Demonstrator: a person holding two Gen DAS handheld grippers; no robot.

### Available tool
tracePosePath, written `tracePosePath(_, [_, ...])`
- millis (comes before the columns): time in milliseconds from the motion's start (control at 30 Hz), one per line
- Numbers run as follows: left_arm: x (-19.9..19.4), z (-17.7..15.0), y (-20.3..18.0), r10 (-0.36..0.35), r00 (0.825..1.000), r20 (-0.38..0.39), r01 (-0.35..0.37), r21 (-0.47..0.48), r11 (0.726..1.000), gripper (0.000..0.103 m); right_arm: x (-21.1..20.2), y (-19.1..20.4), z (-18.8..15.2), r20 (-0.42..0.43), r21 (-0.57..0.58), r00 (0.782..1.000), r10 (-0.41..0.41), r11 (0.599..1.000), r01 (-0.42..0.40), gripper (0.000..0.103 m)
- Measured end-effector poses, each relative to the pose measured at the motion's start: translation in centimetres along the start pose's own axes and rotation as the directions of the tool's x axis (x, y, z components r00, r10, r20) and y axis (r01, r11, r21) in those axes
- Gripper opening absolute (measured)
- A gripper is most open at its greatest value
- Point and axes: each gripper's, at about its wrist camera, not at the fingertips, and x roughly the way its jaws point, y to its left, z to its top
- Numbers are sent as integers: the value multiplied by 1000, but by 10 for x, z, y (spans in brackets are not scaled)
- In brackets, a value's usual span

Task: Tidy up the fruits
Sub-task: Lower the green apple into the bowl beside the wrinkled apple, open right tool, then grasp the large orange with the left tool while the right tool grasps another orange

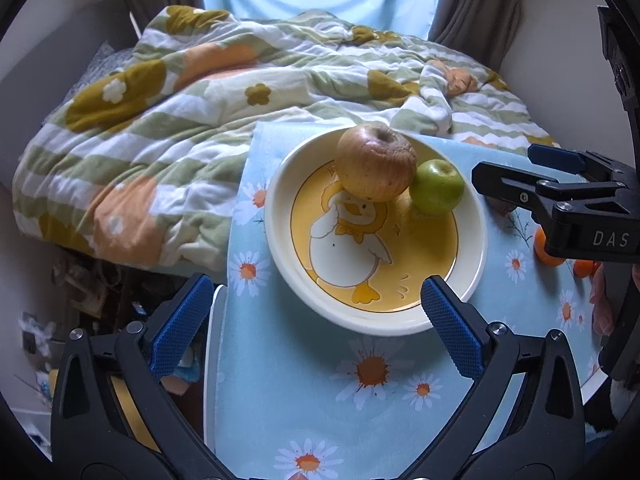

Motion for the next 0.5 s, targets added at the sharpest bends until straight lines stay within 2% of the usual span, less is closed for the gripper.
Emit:
tracePosePath(267, [-29,13,-15,-58,998,35,55,90,994,103,-52,-6,-14,29,89,997,-70,994,67,103])
tracePosePath(500, [-43,21,-46,-132,990,55,120,186,975,103,-96,-30,-38,33,187,988,-152,972,143,103])
